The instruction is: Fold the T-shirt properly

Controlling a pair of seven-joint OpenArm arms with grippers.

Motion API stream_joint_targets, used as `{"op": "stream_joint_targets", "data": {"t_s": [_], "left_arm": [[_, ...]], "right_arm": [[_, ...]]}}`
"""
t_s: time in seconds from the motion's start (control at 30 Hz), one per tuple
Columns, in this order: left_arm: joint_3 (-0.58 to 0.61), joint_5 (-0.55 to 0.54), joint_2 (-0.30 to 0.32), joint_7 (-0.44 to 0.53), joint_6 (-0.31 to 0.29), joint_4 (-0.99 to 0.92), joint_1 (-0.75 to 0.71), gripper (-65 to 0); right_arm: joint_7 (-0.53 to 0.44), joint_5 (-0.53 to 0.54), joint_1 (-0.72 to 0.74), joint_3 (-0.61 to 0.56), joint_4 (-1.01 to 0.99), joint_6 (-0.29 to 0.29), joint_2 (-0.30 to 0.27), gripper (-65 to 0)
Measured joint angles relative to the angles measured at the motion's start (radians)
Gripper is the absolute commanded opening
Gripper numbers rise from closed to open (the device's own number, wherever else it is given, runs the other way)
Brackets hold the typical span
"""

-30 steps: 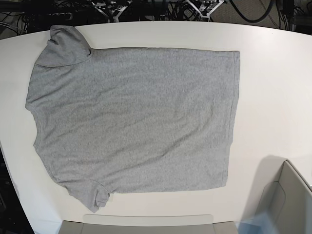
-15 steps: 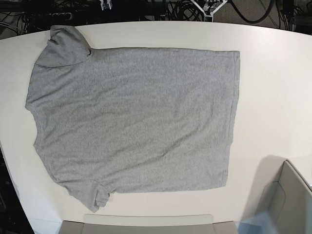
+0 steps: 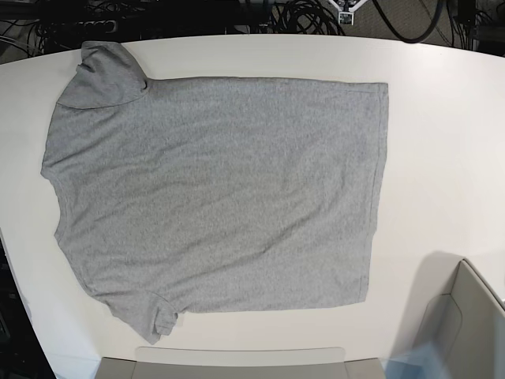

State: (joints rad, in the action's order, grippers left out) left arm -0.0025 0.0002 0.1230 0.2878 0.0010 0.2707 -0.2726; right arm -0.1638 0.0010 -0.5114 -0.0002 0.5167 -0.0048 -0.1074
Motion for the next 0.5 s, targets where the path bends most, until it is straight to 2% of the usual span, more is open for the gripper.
{"op": "stream_joint_targets", "data": {"t_s": [0.13, 0.27, 0.37, 0.5], "left_arm": [[-0.007, 0.0, 0.01, -0.013, -0.001, 0.146, -0.109, -64.9], [-0.092, 0.0, 0.01, -0.109, -0.001, 0.328, -0.238, -64.9], [-0.137, 0.0, 0.011, -0.129, 0.002, 0.459, -0.334, -64.9], [-0.186, -0.001, 0.009, -0.14, -0.001, 0.632, -0.425, -64.9]], "right_arm": [[0.014, -0.001, -0.094, -0.002, 0.104, -0.002, -0.003, -64.9], [0.079, -0.001, -0.204, -0.003, 0.264, -0.005, -0.032, -64.9], [0.075, 0.003, -0.272, 0.001, 0.397, -0.002, -0.065, -64.9], [0.08, 0.004, -0.361, 0.011, 0.559, -0.01, -0.069, -64.9]]}}
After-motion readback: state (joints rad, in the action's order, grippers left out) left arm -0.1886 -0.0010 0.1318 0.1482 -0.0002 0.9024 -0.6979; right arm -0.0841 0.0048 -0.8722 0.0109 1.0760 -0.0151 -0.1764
